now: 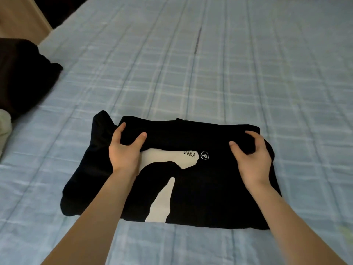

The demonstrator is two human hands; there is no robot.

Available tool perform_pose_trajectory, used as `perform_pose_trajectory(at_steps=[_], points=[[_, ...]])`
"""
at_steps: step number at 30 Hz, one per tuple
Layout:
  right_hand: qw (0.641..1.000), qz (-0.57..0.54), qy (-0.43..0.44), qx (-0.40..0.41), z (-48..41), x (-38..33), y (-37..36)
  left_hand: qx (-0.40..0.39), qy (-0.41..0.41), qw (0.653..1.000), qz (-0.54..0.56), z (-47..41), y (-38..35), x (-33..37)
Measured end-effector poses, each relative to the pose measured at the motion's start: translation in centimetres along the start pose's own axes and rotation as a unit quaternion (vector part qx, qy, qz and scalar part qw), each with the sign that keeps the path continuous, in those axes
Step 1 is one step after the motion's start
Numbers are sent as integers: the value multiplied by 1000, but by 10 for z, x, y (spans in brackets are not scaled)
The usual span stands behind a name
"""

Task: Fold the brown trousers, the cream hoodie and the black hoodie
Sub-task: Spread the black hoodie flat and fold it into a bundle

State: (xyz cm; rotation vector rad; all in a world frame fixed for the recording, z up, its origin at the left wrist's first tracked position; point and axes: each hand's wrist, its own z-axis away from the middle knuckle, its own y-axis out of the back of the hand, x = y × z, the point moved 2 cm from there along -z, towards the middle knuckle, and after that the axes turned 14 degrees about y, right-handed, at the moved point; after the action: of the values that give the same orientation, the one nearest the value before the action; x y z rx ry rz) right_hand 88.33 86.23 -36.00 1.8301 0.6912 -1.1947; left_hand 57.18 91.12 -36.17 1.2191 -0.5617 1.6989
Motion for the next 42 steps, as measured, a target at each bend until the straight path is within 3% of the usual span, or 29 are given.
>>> perform_pose_trajectory(at_steps=[5,11,14,17,19,20,22,24,28,31,33,36,42], points=[[998,-34,3,59,-14,3,7,-5,-10,999,30,-12,-6,9],[999,20,10,41,-13,9,-8,2,-3,1000,25,-15,-24,0],[1000,-10,-18,5,-8,-4,-3,-25,13,999,19,-4,-20,7],[990,-91,-37,-98,2,-31,-1,-124,-17,992,-19,14,-9,23],[986,3,36,-160,13,-49,-7,-153,-140,952,-223,34,-13,29],[977,81,92,-176,18,-57,-15,-147,-222,897,-353,44,-18,26],[919,256,207,-219,25,-61,-34,-132,-322,774,-530,60,-34,13],[855,365,235,-284,26,-47,-53,-141,-322,724,-594,58,-45,-3],[837,403,189,-319,17,-9,-73,-130,-288,718,-620,31,-57,-23],[826,399,188,-350,14,-21,-72,-150,-288,700,-636,35,-56,-16],[811,432,201,-338,13,-25,-45,-139,-320,672,-653,33,-32,-5],[818,466,159,-297,20,-9,13,-83,-343,646,-677,19,18,-3],[820,451,135,-325,25,11,13,-98,-285,696,-652,14,24,-32]])
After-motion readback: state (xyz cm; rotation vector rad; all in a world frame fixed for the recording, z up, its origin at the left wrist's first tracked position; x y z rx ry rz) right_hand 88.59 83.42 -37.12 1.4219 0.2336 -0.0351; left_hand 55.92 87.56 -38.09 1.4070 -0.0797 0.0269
